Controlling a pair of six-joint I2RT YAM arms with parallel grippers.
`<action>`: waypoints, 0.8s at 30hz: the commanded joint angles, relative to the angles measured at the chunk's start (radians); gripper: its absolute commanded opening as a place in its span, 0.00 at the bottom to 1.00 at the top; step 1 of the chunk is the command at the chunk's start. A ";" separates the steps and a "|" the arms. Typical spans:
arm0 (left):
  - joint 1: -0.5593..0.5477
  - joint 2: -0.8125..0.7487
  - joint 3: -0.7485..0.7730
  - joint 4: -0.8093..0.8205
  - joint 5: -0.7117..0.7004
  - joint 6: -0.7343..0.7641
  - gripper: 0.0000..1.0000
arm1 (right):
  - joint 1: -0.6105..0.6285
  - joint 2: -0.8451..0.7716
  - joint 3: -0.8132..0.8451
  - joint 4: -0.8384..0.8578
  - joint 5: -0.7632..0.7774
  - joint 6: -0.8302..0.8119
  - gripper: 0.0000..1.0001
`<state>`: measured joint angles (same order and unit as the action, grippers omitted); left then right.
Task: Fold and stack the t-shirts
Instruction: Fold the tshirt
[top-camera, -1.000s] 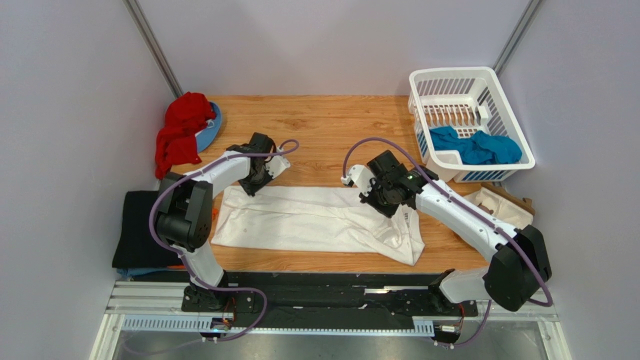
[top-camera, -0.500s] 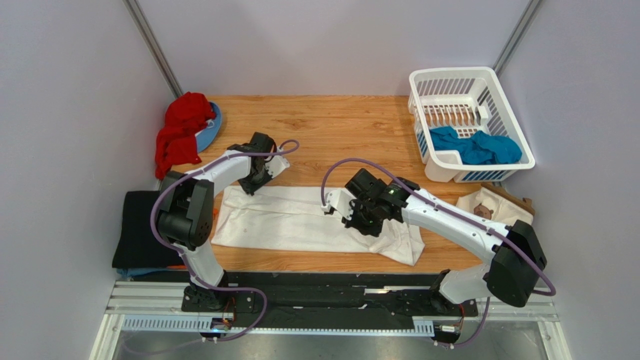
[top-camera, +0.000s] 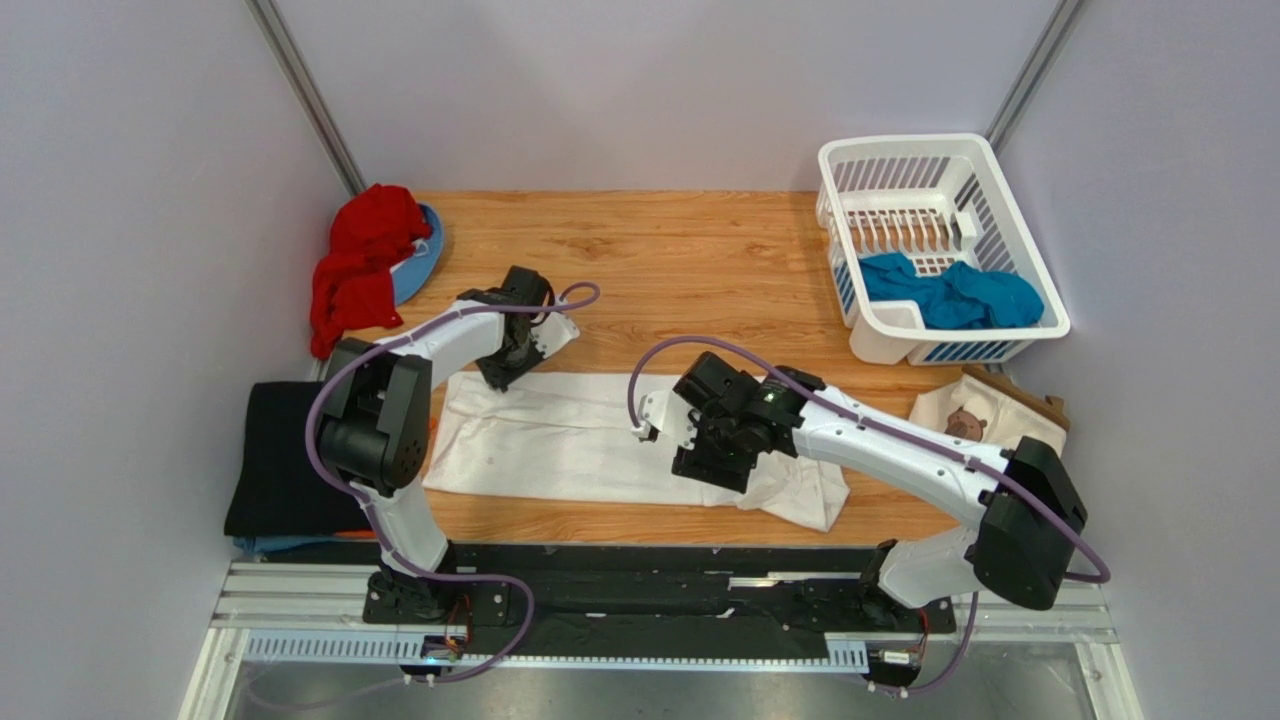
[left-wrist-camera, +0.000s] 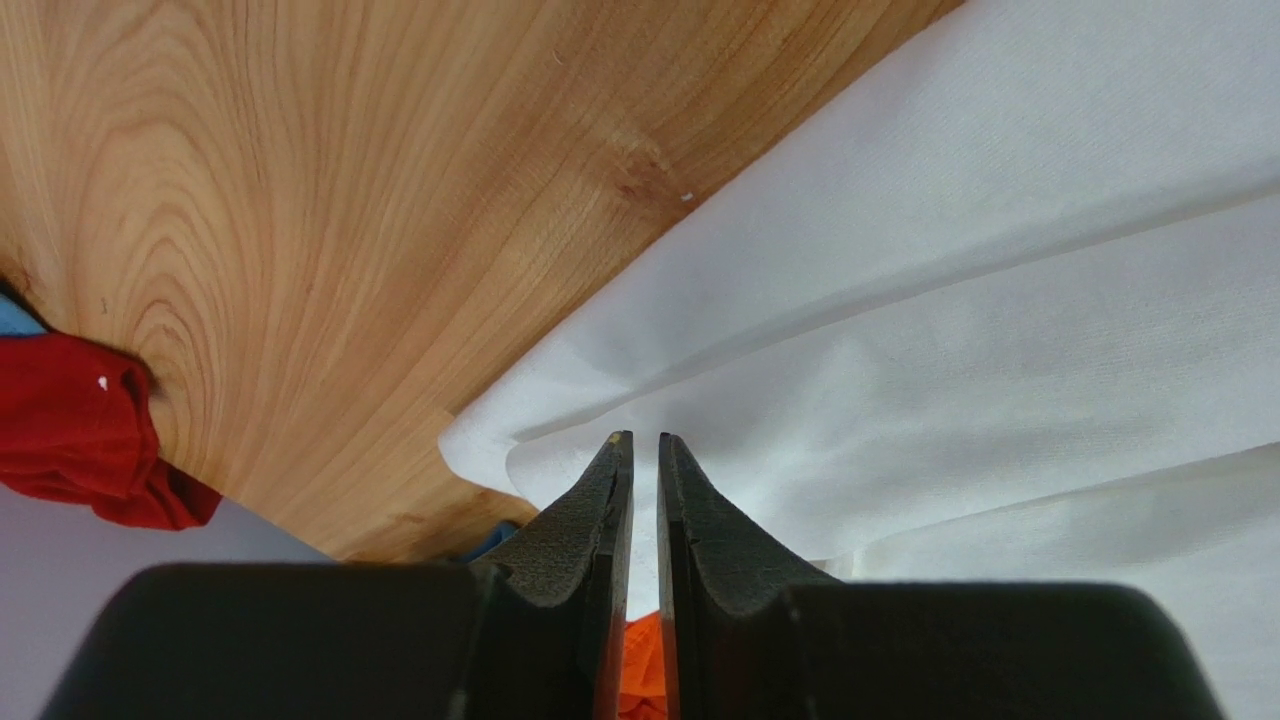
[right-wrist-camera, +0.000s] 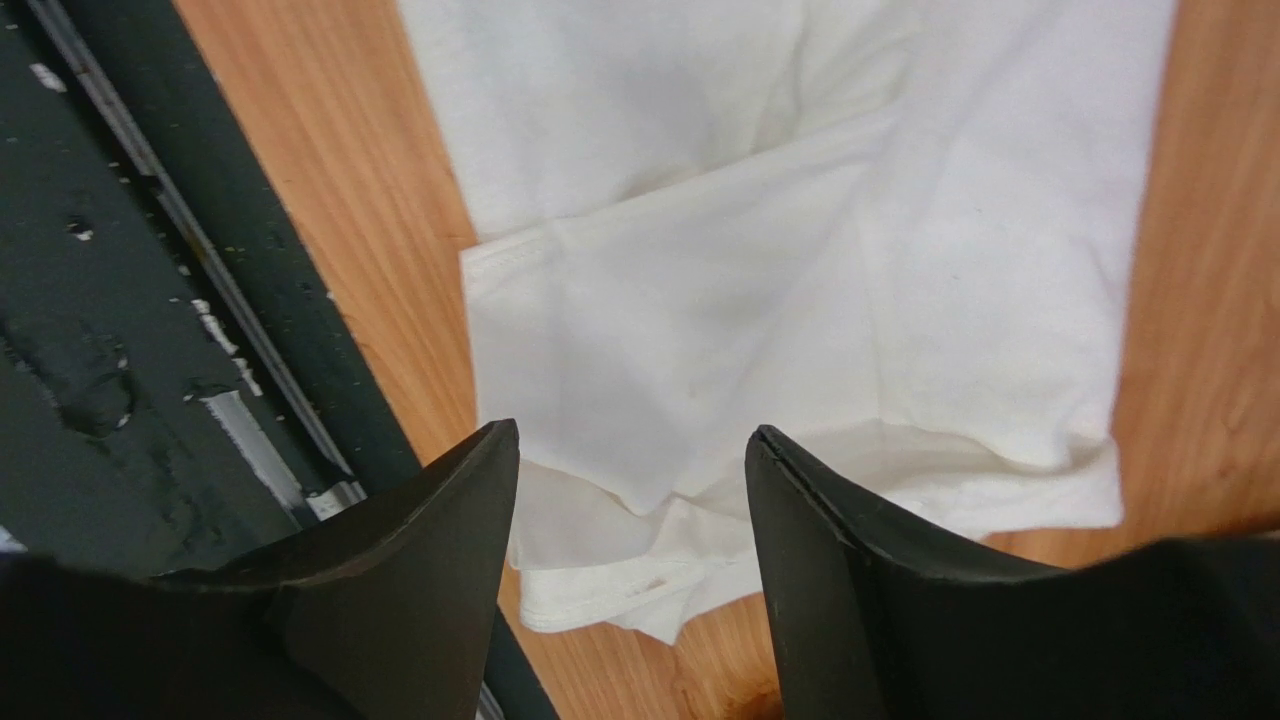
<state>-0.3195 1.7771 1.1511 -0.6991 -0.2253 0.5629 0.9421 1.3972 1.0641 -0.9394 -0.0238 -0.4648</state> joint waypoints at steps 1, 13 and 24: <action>-0.001 0.007 0.013 0.019 0.001 0.005 0.19 | -0.047 -0.063 -0.019 0.068 0.174 0.009 0.62; -0.001 0.028 0.018 0.035 0.001 0.009 0.19 | -0.255 0.011 -0.092 0.208 0.263 -0.023 0.58; -0.001 0.031 -0.021 0.069 -0.011 0.022 0.18 | -0.321 0.091 -0.096 0.254 0.232 -0.048 0.54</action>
<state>-0.3195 1.8030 1.1419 -0.6525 -0.2287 0.5682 0.6312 1.4746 0.9680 -0.7353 0.2104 -0.4873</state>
